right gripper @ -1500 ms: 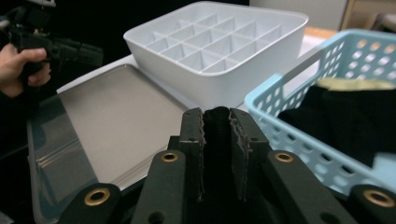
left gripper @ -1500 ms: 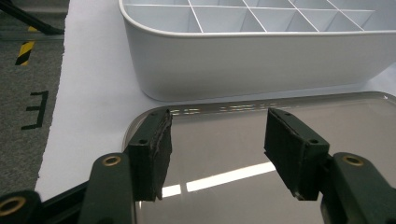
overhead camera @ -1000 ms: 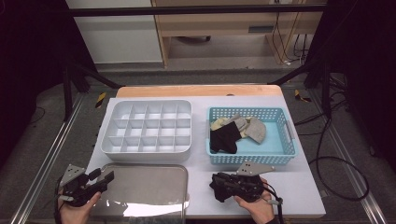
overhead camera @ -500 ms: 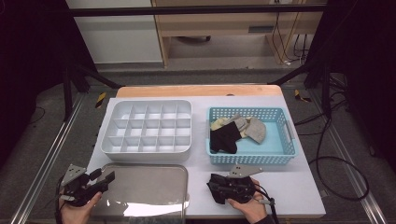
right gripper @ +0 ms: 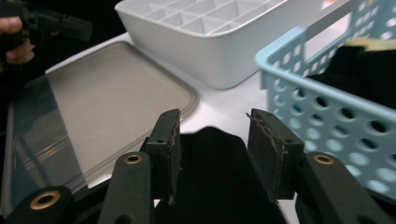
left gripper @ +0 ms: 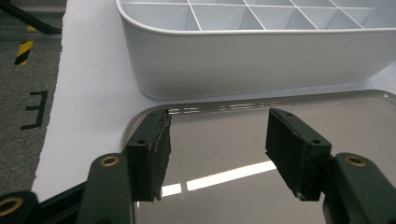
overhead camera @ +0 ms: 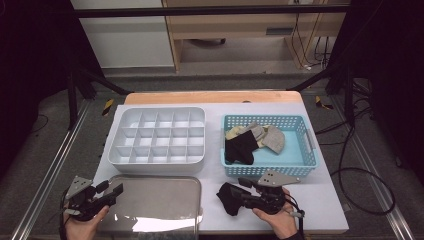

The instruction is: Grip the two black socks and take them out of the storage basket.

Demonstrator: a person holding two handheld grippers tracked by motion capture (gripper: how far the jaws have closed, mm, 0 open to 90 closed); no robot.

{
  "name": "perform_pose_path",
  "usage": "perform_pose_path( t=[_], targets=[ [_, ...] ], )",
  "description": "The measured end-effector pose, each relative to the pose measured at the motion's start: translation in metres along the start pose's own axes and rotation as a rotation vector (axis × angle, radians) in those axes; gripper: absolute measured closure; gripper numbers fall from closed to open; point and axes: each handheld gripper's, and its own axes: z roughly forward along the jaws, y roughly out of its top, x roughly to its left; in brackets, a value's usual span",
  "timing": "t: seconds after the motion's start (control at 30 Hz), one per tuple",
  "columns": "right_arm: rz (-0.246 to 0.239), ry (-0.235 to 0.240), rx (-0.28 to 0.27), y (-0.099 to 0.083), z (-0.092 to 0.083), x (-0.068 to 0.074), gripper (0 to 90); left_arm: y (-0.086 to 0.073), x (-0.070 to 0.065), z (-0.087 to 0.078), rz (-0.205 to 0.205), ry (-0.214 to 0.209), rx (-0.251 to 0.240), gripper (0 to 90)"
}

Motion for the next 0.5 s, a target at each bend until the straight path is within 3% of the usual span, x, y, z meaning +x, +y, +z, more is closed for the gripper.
perform_pose_path(
  t=[0.3,0.5],
  targets=[
    [0.005,-0.092,-0.057,0.015,-0.013,-0.022,47.4,0.001,0.001,-0.001,-0.002,0.004,-0.005,39.8],
    [0.020,-0.143,-0.083,0.035,-0.015,-0.041,43.6,0.000,0.001,-0.001,-0.001,0.005,-0.004,39.7]
  ],
)
